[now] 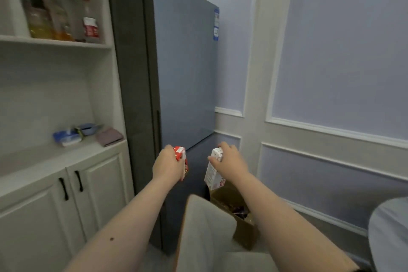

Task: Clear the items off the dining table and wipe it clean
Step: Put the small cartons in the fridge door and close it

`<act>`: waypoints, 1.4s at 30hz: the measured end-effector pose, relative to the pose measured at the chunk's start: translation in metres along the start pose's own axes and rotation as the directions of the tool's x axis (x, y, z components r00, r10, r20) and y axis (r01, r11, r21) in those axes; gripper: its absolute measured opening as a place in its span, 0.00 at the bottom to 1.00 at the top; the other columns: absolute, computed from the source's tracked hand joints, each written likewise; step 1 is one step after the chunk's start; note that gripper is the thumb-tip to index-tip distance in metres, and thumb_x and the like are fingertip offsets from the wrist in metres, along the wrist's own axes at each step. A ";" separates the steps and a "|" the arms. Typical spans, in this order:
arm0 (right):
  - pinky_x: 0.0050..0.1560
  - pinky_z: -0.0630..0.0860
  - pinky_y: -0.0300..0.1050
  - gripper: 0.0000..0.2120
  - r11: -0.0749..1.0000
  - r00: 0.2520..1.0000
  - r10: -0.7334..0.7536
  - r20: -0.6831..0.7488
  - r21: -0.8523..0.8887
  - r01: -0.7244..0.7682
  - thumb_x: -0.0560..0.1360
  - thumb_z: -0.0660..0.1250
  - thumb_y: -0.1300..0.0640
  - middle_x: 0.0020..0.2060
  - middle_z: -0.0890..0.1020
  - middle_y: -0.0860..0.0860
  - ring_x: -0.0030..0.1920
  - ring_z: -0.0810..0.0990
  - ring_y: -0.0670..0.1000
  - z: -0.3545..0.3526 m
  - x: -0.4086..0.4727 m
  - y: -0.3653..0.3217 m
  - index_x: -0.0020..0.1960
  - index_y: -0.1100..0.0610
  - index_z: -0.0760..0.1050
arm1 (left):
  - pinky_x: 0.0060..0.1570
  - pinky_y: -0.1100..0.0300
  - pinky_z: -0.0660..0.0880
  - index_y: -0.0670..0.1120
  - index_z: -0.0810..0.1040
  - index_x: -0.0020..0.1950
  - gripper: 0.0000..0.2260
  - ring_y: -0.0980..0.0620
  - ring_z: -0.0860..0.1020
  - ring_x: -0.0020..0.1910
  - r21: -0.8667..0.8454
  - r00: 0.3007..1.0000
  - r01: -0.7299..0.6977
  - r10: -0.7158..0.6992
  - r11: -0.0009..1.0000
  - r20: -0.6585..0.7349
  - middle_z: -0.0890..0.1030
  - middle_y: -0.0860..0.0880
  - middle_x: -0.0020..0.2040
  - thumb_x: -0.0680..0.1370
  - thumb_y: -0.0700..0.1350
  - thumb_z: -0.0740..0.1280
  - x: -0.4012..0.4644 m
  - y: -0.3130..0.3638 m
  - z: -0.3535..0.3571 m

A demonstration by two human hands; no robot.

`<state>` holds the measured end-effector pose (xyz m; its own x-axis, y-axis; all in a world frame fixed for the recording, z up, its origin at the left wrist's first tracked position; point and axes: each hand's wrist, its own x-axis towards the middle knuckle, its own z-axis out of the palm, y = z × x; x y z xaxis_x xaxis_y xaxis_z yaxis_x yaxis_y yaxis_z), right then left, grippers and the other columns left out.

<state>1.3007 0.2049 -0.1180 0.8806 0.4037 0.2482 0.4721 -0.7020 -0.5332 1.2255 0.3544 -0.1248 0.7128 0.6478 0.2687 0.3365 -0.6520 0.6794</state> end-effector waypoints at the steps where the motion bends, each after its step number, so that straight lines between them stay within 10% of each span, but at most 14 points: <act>1: 0.53 0.77 0.52 0.22 1.000 1.000 -0.002 0.005 0.001 0.002 0.76 0.61 0.44 0.61 0.71 0.54 0.56 0.76 0.56 0.013 0.002 -0.021 0.67 0.50 0.64 | 0.52 0.51 0.75 0.42 0.70 0.60 0.15 0.43 0.77 0.55 0.010 1.000 -0.004 0.004 1.000 -0.012 0.77 0.43 0.57 0.77 0.48 0.65 0.009 -0.018 -0.014; 12: 0.45 0.75 0.46 0.22 0.997 0.997 -0.078 0.012 -0.013 0.078 0.77 0.62 0.46 0.61 0.69 0.53 0.54 0.77 0.55 0.118 0.060 -0.155 0.67 0.52 0.63 | 0.52 0.52 0.76 0.44 0.71 0.62 0.16 0.44 0.78 0.55 0.018 0.999 0.034 -0.034 0.999 -0.022 0.78 0.44 0.56 0.77 0.48 0.66 0.103 -0.140 -0.101; 37: 0.44 0.72 0.42 0.21 0.977 0.997 -0.071 0.015 -0.203 0.073 0.77 0.63 0.50 0.62 0.68 0.53 0.54 0.77 0.55 0.278 0.335 -0.176 0.66 0.57 0.63 | 0.50 0.55 0.76 0.44 0.71 0.61 0.15 0.46 0.78 0.54 -0.055 0.994 -0.065 0.069 0.996 0.080 0.78 0.45 0.56 0.77 0.49 0.66 0.401 -0.207 0.007; 42: 0.37 0.72 0.43 0.20 0.975 0.975 0.150 -0.167 -0.137 -0.173 0.75 0.65 0.49 0.56 0.69 0.54 0.47 0.77 0.54 0.286 0.360 -0.183 0.61 0.57 0.64 | 0.51 0.57 0.75 0.45 0.70 0.62 0.16 0.48 0.77 0.56 -0.089 0.988 -0.104 0.114 0.991 0.106 0.77 0.46 0.58 0.76 0.48 0.67 0.429 -0.213 0.016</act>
<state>1.5191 0.6467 -0.1624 0.9357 0.1907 0.2968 0.3136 -0.8351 -0.4519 1.4689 0.7649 -0.1653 0.8078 0.5240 0.2700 0.2043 -0.6785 0.7056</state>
